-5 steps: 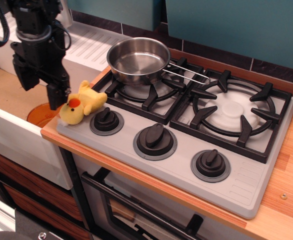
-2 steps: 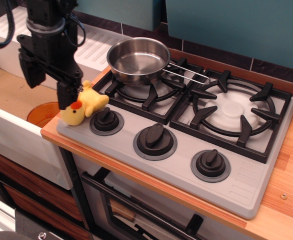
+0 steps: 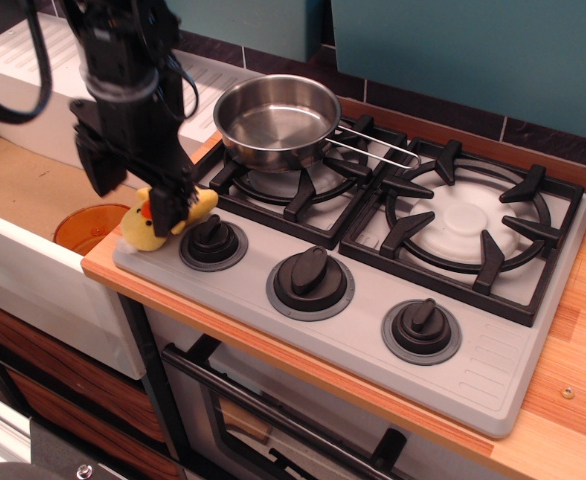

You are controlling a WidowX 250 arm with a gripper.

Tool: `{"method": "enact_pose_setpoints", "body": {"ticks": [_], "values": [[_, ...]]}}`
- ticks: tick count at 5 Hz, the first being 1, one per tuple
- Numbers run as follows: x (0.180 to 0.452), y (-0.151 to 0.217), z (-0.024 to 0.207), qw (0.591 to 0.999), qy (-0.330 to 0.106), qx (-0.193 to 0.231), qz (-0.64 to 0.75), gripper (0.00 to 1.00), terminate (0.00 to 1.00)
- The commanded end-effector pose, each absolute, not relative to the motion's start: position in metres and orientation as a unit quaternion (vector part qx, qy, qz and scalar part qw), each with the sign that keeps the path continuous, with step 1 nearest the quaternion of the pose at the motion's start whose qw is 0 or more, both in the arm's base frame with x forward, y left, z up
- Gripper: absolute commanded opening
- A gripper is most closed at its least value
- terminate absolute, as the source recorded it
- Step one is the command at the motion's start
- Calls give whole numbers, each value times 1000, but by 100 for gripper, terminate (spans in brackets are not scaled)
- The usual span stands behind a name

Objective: Put stuffedduck in pan

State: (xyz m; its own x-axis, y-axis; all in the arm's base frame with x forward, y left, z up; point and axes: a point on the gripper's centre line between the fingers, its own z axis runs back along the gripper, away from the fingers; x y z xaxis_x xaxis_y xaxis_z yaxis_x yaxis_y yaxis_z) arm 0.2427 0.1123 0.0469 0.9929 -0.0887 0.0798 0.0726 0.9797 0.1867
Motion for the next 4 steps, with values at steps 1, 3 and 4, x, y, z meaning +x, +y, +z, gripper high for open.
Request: {"method": "enact_pose_setpoints", "body": {"ticks": [1, 3, 4], "values": [[254, 116, 27, 992, -72, 89, -48, 100, 0], [250, 115, 16, 994, -46, 89, -41, 0, 0], [249, 119, 25, 994, -37, 100, -40, 0, 0]]}}
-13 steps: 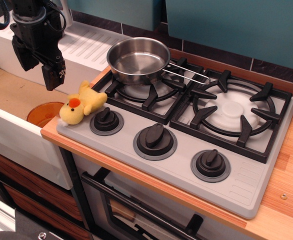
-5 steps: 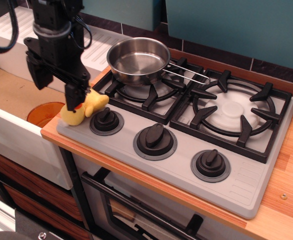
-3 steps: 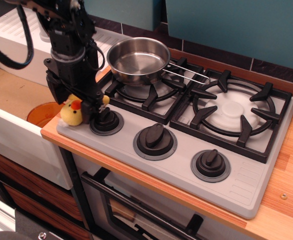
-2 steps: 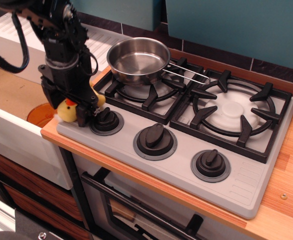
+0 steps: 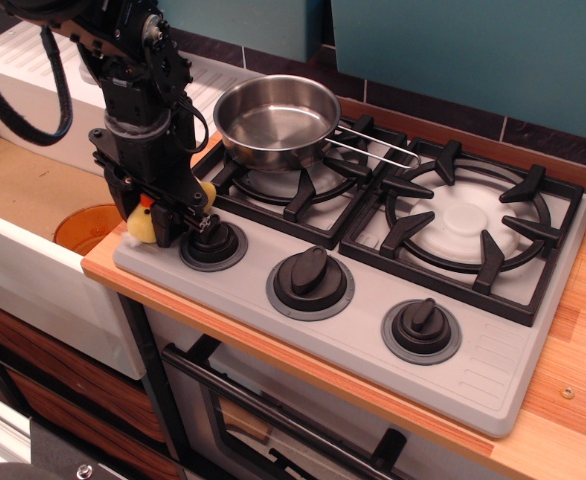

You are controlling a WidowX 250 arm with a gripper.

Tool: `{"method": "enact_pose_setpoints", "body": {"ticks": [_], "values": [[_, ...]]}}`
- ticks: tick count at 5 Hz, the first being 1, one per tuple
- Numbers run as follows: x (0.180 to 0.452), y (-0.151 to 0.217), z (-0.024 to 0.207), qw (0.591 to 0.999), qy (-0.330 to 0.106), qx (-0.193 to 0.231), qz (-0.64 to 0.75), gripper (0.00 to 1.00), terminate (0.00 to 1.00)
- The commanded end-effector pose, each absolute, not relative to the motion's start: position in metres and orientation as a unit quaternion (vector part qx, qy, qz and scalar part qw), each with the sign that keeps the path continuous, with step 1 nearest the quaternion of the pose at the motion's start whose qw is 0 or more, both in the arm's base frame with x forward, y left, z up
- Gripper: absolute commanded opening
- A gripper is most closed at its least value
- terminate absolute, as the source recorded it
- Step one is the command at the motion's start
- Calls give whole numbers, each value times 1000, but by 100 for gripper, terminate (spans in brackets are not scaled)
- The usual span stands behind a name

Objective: Put stuffedduck in pan

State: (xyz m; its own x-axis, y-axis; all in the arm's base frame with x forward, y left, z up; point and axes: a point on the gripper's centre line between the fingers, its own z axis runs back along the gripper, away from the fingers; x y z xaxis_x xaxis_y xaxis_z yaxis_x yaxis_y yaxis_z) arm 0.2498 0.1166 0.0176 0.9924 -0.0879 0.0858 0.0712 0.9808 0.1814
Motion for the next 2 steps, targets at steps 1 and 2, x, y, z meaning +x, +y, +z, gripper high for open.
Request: {"method": "enact_pose_setpoints", "body": {"ticks": [1, 2], "values": [[252, 125, 49, 992, -29, 116, -44, 0, 0], [261, 129, 72, 990, -22, 126, -53, 0, 0]]}}
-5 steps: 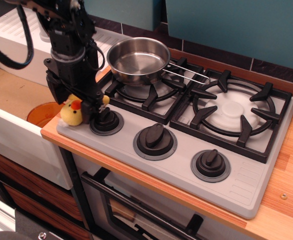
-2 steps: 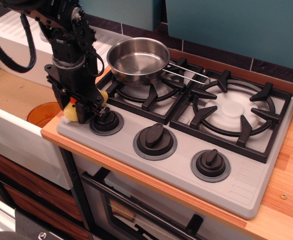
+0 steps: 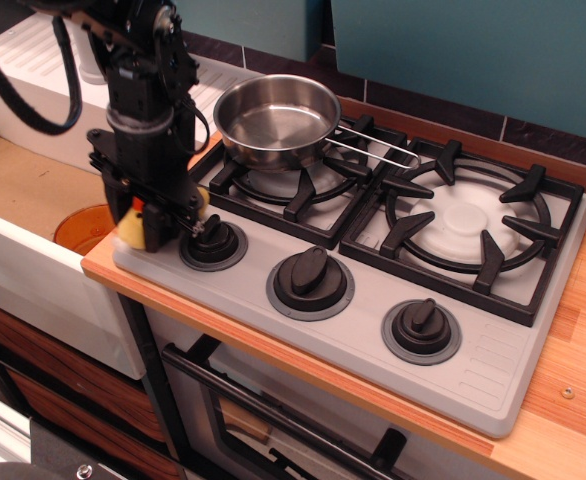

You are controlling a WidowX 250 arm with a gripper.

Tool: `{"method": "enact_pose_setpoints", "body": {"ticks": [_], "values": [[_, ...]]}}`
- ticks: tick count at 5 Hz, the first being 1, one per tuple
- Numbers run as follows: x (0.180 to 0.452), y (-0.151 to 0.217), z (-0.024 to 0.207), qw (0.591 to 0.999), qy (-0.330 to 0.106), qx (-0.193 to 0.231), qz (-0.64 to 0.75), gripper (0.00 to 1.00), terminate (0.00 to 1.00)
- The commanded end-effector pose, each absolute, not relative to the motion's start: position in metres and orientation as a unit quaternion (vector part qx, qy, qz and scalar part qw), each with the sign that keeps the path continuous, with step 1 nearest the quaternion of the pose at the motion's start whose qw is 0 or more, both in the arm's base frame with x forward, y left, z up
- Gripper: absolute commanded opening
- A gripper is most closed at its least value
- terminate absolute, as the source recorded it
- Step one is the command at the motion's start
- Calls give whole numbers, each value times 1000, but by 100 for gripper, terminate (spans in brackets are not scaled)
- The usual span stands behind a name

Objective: Put stuffedduck in pan

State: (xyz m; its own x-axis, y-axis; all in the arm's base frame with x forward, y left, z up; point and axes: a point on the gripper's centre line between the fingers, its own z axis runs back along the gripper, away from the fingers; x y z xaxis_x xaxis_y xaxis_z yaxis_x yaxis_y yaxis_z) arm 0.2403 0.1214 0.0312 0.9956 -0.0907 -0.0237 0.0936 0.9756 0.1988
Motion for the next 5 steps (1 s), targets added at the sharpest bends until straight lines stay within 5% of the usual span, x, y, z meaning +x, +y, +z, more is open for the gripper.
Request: {"method": "enact_pose_setpoints", "body": {"ticks": [1, 4, 5], "values": [[277, 131, 96, 988, -15, 138, -63, 0, 0], [331, 122, 145, 986, 1, 145, -81, 0, 0], [341, 115, 143, 987, -3, 140, -83, 0, 0]]}}
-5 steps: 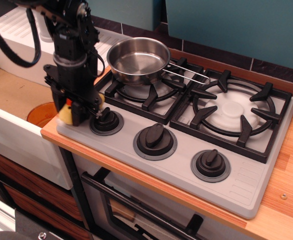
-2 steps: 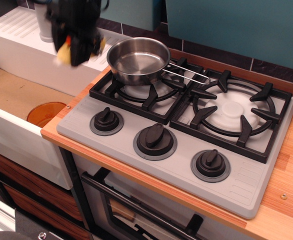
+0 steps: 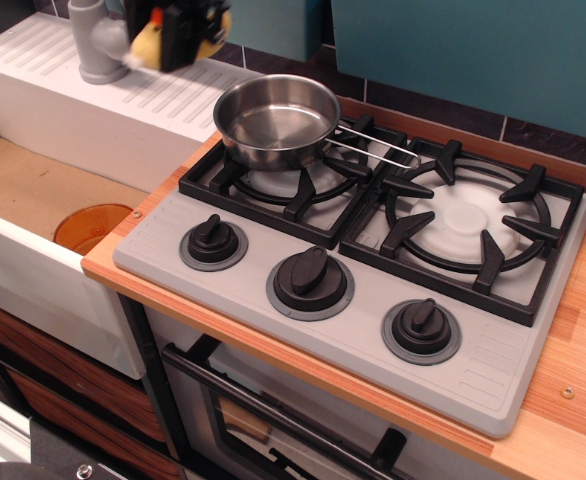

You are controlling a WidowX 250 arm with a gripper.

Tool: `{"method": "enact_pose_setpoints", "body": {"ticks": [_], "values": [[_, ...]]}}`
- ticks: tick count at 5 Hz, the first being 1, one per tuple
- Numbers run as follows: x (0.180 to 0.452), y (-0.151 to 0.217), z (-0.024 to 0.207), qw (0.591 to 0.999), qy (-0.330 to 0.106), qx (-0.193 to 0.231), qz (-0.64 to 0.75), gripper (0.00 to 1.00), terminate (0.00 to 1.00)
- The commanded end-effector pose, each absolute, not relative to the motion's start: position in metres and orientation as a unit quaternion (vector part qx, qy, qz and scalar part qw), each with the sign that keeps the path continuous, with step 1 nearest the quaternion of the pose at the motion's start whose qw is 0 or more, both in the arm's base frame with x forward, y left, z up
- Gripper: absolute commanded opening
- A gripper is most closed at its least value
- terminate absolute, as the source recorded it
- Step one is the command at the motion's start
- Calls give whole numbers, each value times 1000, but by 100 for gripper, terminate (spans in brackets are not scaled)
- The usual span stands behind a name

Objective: Put stuffedduck in pan

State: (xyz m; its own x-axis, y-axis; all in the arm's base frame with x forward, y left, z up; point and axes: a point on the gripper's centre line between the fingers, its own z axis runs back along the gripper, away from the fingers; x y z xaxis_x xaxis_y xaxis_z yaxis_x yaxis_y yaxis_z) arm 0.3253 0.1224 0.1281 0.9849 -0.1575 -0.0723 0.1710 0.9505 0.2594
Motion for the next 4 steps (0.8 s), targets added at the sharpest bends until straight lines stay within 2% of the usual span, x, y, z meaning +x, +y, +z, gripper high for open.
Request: {"method": "enact_pose_setpoints", "body": {"ticks": [1, 2, 3, 4], "values": [[349, 104, 138, 989, -6, 124, -83, 0, 0], [349, 94, 129, 989, -14, 120, -83, 0, 0], [347, 91, 123, 989, -21, 116, -86, 100, 0], [345, 91, 118, 989, -32, 113, -91, 100, 0]]}}
